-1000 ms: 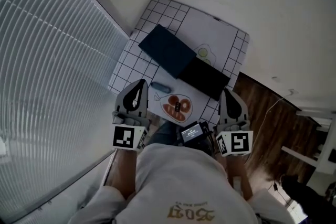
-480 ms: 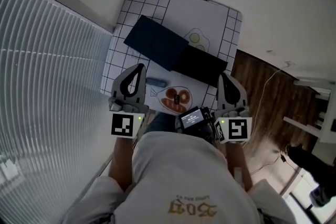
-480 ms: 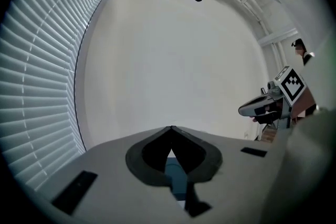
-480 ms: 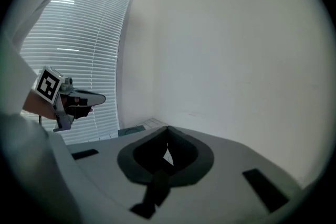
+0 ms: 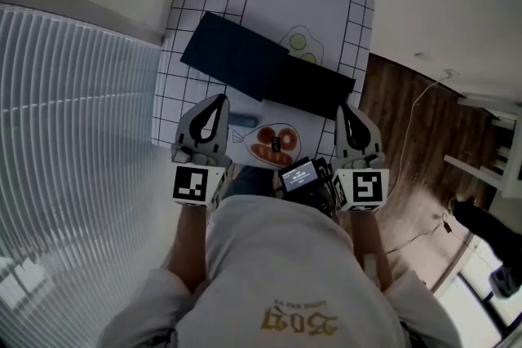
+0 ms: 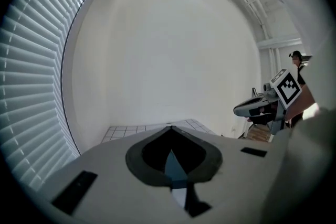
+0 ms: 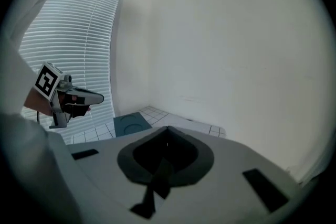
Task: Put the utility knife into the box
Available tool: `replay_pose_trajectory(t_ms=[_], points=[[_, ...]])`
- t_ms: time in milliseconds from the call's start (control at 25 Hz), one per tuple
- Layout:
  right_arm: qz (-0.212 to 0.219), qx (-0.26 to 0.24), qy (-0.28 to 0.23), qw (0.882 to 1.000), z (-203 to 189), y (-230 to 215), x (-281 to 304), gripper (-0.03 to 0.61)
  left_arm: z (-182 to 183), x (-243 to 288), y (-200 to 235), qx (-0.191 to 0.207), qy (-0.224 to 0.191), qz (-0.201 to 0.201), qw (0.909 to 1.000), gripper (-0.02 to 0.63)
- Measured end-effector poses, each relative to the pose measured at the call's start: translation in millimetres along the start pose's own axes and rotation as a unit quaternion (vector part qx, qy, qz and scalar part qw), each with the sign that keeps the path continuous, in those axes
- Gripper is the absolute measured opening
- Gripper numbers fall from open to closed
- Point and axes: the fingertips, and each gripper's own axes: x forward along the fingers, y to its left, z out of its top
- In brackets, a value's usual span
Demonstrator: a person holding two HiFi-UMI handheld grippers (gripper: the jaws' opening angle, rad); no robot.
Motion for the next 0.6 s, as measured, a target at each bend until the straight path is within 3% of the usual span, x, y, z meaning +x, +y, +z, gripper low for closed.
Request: replay_pose_trajectory(t_ms=[200, 600], points=[[-0.012, 0.007, 0.031, 0.999, -25, -1, 4, 0.006, -25, 11, -7, 0.007, 0.033, -0.03, 0.999, 0.008], [0.009, 0.011, 0.061, 0.998, -60, 17, 4, 0.006, -82, 18, -26, 0.055, 0.116, -0.087, 0.9879, 0.008]])
